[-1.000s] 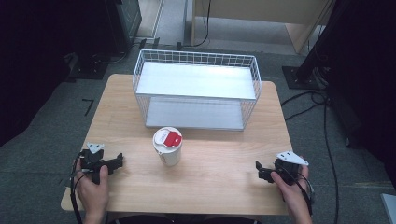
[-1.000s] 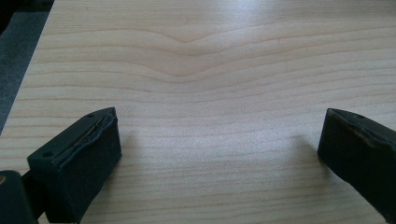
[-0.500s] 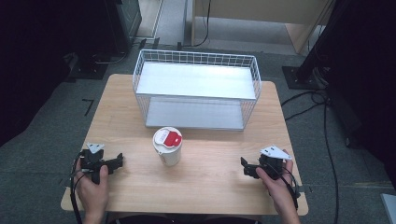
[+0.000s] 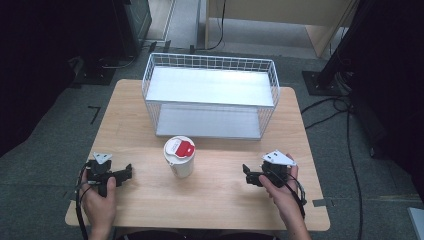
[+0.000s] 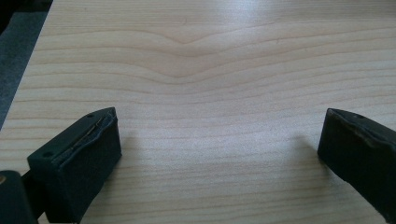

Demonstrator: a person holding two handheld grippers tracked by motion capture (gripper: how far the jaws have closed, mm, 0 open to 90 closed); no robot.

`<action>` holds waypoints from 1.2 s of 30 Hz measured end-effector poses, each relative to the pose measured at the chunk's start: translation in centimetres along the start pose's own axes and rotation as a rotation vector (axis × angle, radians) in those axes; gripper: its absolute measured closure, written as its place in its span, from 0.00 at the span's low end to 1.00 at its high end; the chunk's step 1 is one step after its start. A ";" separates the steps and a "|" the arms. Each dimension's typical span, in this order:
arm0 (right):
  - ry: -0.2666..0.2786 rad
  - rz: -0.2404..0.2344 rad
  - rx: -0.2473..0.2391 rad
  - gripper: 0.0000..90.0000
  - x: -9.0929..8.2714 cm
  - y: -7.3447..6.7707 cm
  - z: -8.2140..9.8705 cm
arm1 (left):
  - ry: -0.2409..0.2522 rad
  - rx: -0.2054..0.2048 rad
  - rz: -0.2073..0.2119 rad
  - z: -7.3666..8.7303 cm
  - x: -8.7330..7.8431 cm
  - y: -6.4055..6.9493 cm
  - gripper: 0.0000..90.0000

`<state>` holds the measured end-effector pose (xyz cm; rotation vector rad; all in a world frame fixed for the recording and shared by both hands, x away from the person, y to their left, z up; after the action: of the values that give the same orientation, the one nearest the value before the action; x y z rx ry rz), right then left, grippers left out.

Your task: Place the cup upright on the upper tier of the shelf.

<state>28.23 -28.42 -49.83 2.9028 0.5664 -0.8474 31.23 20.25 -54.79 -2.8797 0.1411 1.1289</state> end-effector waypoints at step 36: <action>0.029 -0.147 -0.054 0.08 3.3 -7.6 -1.7 | 0.000 0.002 0.002 0.0 0.0 0.1 0.00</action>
<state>28.89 -20.00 -49.86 2.8578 0.8013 -0.7931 31.25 20.19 -54.79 -2.8783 0.1446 1.1275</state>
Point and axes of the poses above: each handheld gripper's, and its own axes: x roughly forward along the jaws, z roughly out of its underside, y roughly to its right, the point moved 4 cm from there along x, roughly forward along the jaws, and after that the axes turned 4 degrees about y, right-handed, at the moved point
